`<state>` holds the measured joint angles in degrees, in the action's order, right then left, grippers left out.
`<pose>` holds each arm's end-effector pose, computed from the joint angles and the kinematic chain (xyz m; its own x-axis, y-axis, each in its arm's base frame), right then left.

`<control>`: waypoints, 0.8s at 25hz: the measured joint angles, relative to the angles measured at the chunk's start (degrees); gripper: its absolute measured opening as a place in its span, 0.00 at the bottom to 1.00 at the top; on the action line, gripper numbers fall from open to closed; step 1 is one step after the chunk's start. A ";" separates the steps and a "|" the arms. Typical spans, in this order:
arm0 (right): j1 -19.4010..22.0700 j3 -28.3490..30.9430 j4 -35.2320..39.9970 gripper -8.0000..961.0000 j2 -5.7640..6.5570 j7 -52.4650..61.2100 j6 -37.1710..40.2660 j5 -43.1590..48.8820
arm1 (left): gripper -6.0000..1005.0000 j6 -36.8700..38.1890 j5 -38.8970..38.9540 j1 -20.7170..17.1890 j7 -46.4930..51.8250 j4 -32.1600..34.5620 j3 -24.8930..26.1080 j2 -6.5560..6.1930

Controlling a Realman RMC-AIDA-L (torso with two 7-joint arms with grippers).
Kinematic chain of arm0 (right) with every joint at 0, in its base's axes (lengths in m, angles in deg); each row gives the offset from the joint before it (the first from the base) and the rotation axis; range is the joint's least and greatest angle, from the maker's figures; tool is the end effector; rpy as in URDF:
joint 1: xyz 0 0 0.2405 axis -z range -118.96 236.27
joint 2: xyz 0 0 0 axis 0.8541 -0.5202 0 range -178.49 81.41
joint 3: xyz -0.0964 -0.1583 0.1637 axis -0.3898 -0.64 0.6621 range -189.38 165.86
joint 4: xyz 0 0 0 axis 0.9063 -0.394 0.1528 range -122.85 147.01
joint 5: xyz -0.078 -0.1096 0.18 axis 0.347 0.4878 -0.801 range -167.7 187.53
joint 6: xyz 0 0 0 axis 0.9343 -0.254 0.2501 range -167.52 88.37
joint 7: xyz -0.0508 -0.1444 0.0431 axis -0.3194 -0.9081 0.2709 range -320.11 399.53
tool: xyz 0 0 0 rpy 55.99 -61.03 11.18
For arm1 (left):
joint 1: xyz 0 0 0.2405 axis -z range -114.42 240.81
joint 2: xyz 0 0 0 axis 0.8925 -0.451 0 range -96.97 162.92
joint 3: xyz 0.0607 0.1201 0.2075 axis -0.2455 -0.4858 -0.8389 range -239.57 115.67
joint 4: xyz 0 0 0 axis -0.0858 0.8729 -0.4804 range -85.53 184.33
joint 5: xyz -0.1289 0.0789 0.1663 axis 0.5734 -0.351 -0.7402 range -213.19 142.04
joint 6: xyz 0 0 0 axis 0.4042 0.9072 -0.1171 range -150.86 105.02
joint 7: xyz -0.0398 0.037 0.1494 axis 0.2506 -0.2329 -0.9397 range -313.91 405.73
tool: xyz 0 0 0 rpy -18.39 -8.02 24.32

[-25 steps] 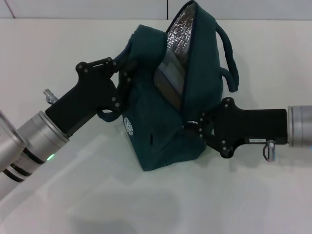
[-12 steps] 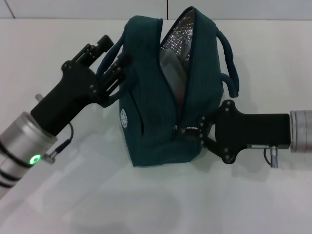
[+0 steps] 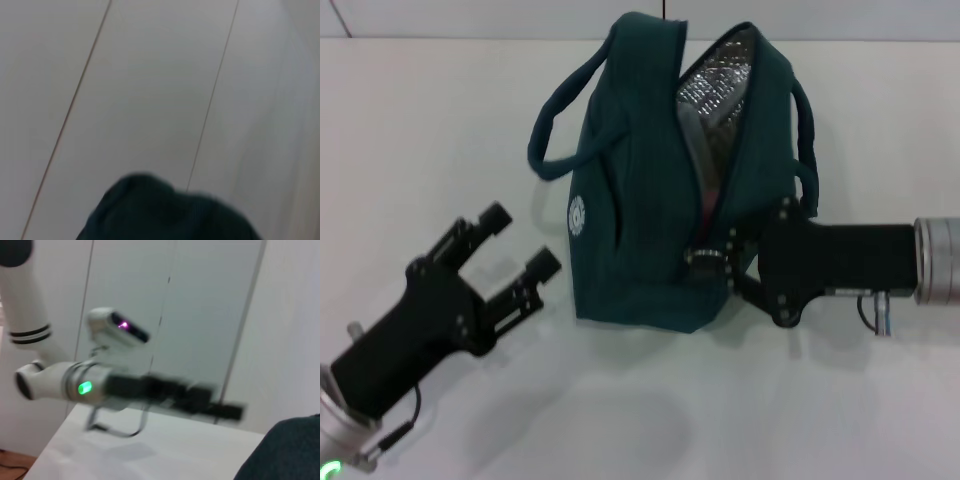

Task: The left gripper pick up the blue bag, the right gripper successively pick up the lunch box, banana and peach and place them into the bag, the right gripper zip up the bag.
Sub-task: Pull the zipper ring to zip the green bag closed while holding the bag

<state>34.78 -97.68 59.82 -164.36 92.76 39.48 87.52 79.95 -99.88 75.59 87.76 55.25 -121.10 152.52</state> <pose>0.1800 0.3219 -0.0544 0.8308 0.2583 -0.4930 0.1433 -0.9552 -0.2590 -0.2965 0.2142 -0.0369 0.4015 0.0790 0.9124 0.6350 -0.7420 -0.2152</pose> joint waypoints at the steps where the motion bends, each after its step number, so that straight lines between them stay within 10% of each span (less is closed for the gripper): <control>1: -0.15 0.29 -0.01 0.02 0.01 0.00 -0.03 -0.15 | 0.81 -0.69 -0.04 -0.84 -1.12 0.02 -0.57 0.12; 20: -7.95 2.53 -7.58 0.02 -0.21 0.57 -3.31 -4.69 | 0.82 -15.66 -1.47 8.25 -3.43 -1.14 -2.21 0.28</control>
<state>26.82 -95.15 52.24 -164.57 93.32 36.17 82.83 64.29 -101.35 83.85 84.33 54.12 -123.30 152.80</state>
